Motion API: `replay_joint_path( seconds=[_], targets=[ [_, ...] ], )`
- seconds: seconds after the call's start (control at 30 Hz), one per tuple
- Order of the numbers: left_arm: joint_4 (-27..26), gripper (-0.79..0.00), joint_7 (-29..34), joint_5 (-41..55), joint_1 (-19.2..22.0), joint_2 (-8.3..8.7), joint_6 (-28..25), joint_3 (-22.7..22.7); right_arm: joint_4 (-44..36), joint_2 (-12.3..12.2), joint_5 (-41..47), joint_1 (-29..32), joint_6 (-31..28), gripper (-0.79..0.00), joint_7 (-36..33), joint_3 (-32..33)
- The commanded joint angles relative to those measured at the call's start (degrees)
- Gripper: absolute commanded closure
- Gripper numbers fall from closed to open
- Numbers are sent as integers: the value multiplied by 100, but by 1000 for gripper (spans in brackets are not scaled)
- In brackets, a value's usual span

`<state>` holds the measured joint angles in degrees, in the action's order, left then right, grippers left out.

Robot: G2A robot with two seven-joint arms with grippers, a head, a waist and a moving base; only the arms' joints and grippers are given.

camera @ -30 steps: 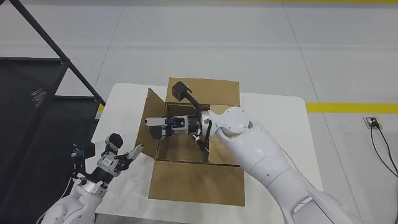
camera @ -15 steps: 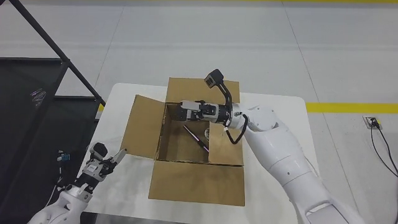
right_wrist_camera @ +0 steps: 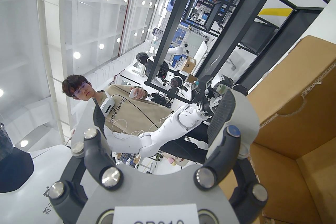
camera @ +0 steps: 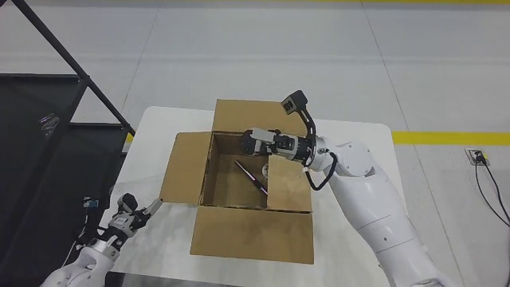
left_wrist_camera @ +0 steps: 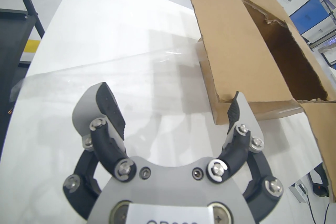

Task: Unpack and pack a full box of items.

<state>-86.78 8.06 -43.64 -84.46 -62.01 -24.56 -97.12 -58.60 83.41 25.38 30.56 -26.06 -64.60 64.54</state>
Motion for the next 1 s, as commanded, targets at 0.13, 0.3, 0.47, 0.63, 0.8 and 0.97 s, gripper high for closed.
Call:
replay_joint_path(
  seconds=[0.13, 0.3, 0.47, 0.63, 0.8, 0.97],
  targets=[
    [-348, -785, -308, -49, -24, -8, -105, -13, -99, -55, -195, 88, 10, -785, 237, 93],
    [-841, -785, -593, -69, -176, 2, -319, -184, -156, -117, -296, 230, 42, -785, 393, 223],
    [-1556, -785, -862, -161, -344, 8, -311, -450, -261, -213, -337, 432, -13, -785, 478, 483],
    [-2454, -785, -889, -295, -535, 6, -429, -477, -551, -344, -401, 708, -96, -785, 502, 855],
    [-2929, -785, -527, -208, -403, -4, -548, -34, -964, -495, -360, 1149, -334, -785, 415, 1339],
    [-2749, -785, 89, -42, 264, -43, -452, 867, -1317, -641, -135, 1635, -700, -785, 148, 1831]
  ],
)
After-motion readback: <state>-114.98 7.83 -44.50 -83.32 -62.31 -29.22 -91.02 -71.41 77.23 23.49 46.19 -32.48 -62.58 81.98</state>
